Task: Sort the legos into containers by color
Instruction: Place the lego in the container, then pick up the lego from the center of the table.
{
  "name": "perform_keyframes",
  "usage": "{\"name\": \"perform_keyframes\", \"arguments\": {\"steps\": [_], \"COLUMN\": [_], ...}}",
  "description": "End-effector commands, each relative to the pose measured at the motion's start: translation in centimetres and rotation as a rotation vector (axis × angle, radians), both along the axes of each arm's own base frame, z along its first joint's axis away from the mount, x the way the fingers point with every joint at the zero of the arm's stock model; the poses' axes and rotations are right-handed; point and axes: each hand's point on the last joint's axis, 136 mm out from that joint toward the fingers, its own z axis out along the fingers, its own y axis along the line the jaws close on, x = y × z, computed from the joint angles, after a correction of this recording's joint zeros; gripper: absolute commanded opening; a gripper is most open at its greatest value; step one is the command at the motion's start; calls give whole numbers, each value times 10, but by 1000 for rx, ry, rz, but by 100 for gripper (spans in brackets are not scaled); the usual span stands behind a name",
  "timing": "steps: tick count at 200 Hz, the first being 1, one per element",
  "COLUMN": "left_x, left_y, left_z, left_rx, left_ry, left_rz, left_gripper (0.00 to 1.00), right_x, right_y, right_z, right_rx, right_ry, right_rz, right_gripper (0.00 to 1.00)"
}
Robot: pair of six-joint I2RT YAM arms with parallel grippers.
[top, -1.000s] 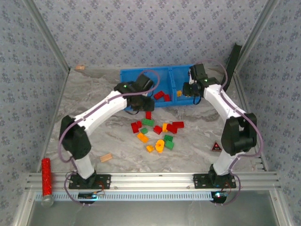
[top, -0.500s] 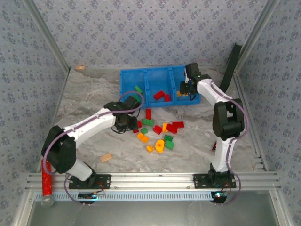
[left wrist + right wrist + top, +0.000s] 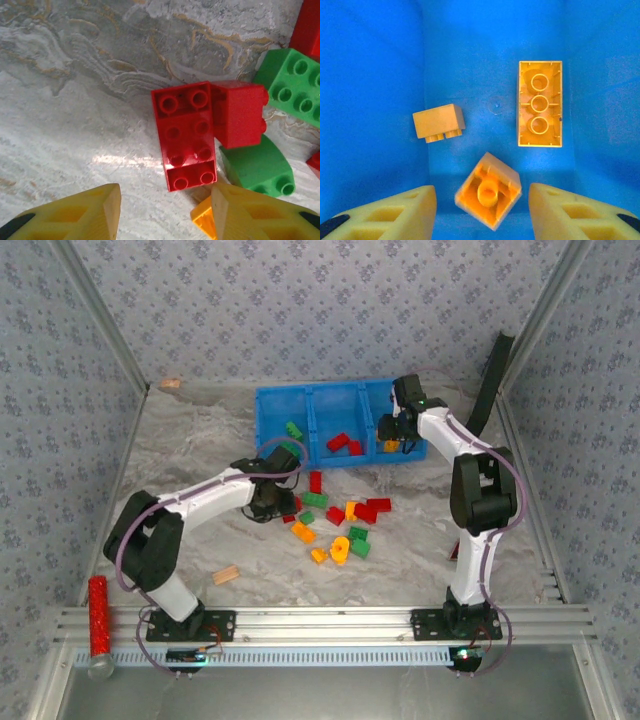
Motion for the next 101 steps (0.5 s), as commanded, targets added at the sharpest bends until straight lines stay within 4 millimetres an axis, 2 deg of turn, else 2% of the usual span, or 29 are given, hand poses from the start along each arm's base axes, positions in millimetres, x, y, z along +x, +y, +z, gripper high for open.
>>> {"name": "perform_keyframes", "arguments": {"steps": [1,62,65,101], "left_x": [7,8,8,9], "left_y": [-6,-8,-7,-8], "left_z": [-5,-32,-34,-46], "left_rx": [-27,-5,-2,-2], "left_ry": [-1,53,56,76], "left_rz": [6,-6,-7,-5], "left_gripper": [51,50,50,50], "right_x": [-4,-41,-49,-74], "right_y": [-3,-7,-8,-10], "right_z": [16,55,55,64], "right_rx": [3,-17,-22,-27], "right_ry": [-21,-70,-52,-49], "right_rz": [15,21,22,26], "right_gripper": [54,57,57,59]}}
